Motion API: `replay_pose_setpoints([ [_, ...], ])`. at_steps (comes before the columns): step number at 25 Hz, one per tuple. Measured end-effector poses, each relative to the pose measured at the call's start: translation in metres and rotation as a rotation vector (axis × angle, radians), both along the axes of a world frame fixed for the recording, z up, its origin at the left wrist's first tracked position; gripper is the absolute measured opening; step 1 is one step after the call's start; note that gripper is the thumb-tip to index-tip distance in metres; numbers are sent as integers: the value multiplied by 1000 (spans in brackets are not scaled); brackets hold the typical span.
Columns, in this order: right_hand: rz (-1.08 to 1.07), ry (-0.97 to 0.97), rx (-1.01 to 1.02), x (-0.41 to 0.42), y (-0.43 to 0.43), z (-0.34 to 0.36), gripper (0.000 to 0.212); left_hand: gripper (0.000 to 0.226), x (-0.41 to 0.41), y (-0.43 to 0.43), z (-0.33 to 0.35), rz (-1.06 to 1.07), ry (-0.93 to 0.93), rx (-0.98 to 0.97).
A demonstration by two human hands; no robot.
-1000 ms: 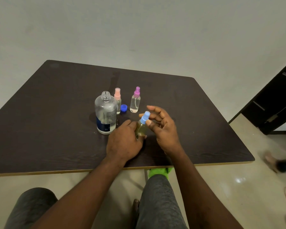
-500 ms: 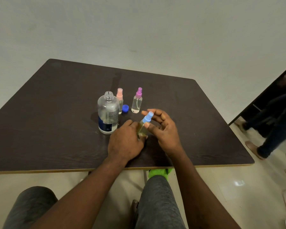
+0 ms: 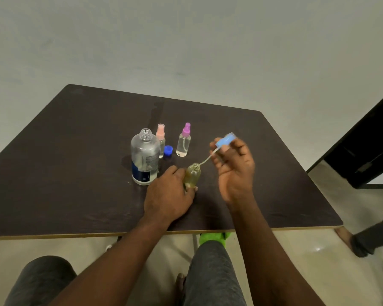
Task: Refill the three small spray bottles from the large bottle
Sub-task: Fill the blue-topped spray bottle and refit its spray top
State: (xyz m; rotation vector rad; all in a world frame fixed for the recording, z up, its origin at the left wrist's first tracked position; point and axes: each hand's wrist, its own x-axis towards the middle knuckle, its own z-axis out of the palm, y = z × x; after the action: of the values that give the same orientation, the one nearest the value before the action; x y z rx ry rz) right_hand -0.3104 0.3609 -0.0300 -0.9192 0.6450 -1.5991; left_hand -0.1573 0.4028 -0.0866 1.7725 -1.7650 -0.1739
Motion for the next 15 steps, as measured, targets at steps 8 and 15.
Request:
replay_pose_setpoints([
  [8, -232, 1540, -158, -26, -77, 34, 19, 43, -2, -2, -5, -10, -51, 37],
  [15, -179, 2734, -375, 6, -118, 48, 23, 47, -4, 0, -4, -6, -65, 53],
])
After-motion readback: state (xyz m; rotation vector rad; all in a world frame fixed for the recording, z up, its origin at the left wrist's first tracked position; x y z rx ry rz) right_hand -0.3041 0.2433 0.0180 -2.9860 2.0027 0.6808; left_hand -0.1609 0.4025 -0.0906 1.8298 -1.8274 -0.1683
